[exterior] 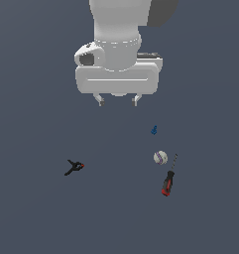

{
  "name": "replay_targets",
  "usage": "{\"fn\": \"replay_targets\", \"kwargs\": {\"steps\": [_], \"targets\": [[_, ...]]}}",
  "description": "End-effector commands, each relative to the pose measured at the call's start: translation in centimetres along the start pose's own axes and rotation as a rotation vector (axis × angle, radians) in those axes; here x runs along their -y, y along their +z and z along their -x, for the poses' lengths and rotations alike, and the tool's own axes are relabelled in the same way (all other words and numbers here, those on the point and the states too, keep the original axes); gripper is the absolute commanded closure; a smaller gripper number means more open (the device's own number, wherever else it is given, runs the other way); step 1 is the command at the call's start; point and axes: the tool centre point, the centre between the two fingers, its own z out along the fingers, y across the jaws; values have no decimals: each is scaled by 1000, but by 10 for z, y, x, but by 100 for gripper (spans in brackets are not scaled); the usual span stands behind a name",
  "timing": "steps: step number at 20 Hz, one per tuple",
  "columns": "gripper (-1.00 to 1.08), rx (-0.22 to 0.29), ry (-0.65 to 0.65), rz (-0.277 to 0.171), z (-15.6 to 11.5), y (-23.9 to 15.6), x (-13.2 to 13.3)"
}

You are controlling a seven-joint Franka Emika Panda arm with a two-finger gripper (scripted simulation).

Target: Pick up a designated object from a clutter of objects.

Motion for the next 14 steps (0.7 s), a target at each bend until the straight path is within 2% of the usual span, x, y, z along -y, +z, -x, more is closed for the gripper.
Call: {"fn": "replay_targets", "kwargs": {"steps": [1, 9, 14], "targets": [[-92, 0, 0, 0, 0, 0, 0], [-92, 15, 16, -5, 4, 6, -24], [-92, 16, 16, -5, 4, 6, -25]]}}
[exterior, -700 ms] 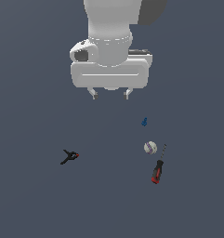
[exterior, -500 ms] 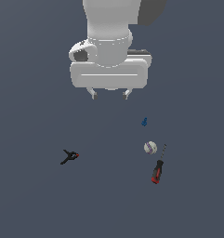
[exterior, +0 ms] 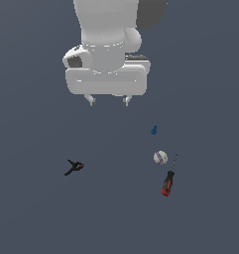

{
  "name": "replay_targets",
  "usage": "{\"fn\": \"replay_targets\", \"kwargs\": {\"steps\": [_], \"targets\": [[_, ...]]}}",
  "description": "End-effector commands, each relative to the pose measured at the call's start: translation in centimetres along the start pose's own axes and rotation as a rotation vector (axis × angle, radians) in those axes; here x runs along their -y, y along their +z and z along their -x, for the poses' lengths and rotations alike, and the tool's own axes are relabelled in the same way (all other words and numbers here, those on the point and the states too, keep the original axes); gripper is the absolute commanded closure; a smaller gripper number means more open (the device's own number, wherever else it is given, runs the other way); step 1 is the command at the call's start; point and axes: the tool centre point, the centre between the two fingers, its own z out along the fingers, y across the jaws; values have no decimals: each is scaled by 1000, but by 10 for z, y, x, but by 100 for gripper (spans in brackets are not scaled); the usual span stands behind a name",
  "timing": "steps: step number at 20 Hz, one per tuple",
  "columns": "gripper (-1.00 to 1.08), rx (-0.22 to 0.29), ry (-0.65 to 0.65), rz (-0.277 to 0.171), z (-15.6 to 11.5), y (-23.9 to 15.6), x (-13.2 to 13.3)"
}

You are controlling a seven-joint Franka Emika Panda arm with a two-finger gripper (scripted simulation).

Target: Pick up a designated object from a clutter of objects.

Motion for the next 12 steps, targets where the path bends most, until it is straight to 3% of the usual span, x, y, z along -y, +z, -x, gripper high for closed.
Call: {"fn": "replay_targets", "kwargs": {"steps": [1, 12], "targets": [[-92, 0, 0, 0, -1, 1, 2], [-92, 8, 59, 6, -25, 32, 32]]}}
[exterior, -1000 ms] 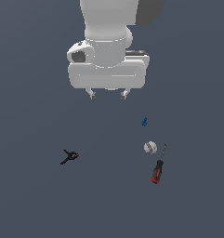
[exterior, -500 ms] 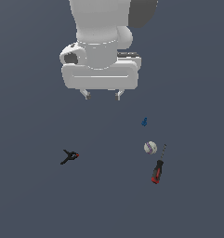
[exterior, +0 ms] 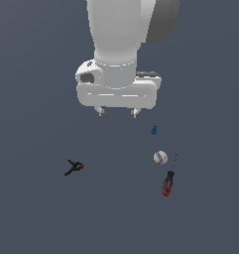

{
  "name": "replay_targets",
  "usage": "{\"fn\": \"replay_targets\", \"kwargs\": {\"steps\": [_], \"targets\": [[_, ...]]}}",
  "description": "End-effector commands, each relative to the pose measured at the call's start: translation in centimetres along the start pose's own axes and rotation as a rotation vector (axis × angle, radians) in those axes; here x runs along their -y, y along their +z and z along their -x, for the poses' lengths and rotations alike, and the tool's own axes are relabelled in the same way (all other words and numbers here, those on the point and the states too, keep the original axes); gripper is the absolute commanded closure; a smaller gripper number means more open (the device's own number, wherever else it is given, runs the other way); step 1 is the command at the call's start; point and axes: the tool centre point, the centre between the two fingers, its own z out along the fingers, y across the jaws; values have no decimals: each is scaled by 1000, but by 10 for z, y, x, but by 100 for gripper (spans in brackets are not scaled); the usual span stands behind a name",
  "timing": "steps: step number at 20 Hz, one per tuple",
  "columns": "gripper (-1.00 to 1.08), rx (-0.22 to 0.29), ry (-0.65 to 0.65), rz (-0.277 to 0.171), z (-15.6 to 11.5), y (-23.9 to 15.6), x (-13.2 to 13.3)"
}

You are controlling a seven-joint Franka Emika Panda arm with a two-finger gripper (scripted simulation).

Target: Pick up a designated object from a clutter of objects.

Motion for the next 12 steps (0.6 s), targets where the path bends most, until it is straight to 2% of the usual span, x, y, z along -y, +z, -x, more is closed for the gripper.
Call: {"fn": "replay_targets", "kwargs": {"steps": [1, 12], "targets": [[-92, 3, 21, 2, -7, 12, 12], [-92, 18, 154, 14, -41, 95, 93]]}}
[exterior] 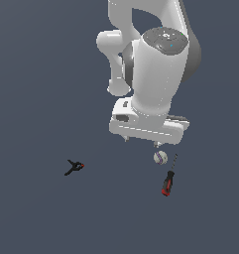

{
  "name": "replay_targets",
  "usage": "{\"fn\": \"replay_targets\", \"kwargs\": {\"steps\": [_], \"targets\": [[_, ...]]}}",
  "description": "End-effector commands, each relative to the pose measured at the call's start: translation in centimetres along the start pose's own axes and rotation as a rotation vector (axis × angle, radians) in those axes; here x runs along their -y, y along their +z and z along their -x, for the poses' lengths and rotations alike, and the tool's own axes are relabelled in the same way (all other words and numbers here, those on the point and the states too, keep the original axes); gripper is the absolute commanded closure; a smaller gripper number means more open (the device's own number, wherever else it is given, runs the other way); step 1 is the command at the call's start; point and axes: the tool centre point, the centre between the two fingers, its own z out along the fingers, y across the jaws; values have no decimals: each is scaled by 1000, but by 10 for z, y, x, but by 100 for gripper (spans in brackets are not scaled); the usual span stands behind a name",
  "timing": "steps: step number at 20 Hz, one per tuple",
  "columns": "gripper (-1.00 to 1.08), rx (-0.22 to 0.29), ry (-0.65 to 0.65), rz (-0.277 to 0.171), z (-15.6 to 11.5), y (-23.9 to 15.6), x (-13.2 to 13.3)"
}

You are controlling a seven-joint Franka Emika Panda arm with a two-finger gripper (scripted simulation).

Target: Pick up a designated object from a clutter of objects.

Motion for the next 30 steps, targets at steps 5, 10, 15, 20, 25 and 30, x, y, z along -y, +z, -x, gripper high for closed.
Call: {"fn": "replay_targets", "kwargs": {"steps": [5, 10, 15, 20, 25, 30], "targets": [[-92, 9, 85, 6, -4, 57, 56], [-92, 15, 148, 9, 1, 103, 97], [-92, 21, 200, 12, 9, 142, 129], [-92, 25, 236, 14, 18, 169, 150], [-92, 28, 254, 15, 23, 183, 161], [-92, 29, 254, 16, 24, 185, 162]]}}
